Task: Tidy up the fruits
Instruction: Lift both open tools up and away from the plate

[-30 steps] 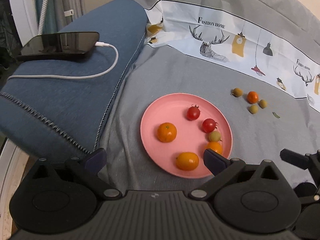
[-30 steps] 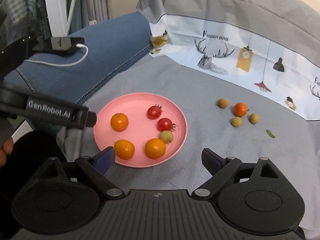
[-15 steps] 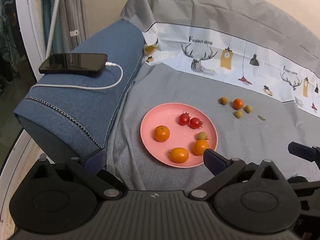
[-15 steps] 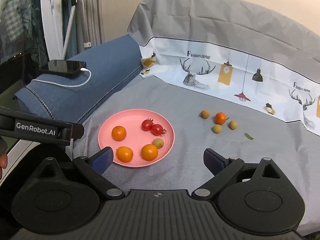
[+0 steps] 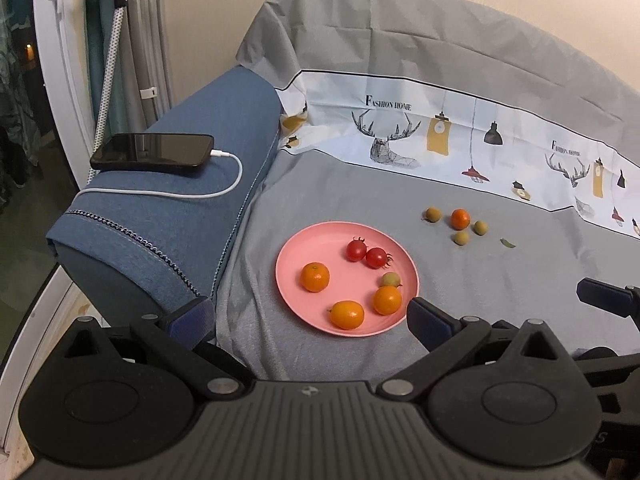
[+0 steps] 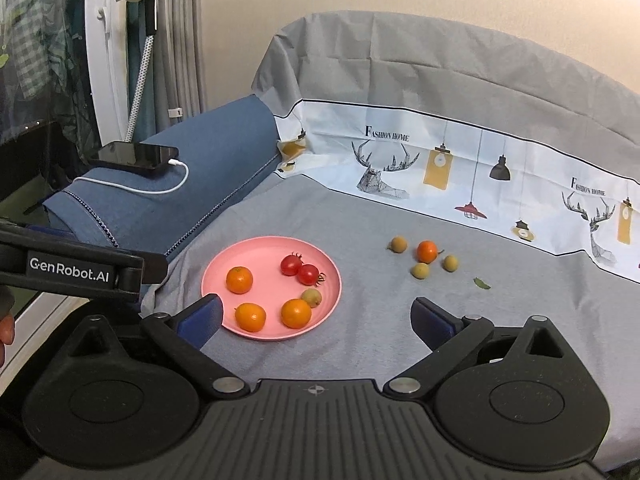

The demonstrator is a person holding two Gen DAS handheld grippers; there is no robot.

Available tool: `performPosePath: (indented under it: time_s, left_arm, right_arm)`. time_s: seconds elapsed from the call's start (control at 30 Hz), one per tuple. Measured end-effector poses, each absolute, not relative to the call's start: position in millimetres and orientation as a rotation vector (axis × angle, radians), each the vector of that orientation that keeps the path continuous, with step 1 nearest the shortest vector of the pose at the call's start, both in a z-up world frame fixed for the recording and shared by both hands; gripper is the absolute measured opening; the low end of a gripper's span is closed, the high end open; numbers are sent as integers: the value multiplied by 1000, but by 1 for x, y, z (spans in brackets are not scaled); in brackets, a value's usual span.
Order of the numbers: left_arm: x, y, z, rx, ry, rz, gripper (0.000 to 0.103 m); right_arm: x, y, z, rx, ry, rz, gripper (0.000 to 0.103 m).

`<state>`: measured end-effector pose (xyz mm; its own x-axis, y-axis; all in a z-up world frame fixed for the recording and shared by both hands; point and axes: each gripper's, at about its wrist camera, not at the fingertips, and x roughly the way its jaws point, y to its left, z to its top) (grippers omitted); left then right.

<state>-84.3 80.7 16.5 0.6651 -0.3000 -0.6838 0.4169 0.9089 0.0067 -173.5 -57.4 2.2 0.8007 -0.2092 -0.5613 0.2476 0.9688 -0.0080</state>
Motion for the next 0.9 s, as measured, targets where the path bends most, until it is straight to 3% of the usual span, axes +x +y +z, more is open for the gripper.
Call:
performPosePath:
  time_s: [0.9]
  left_arm:
    - [-75, 81, 9, 179, 781, -391, 103]
  right_arm:
    - [-166, -59, -6, 91, 623, -230, 100]
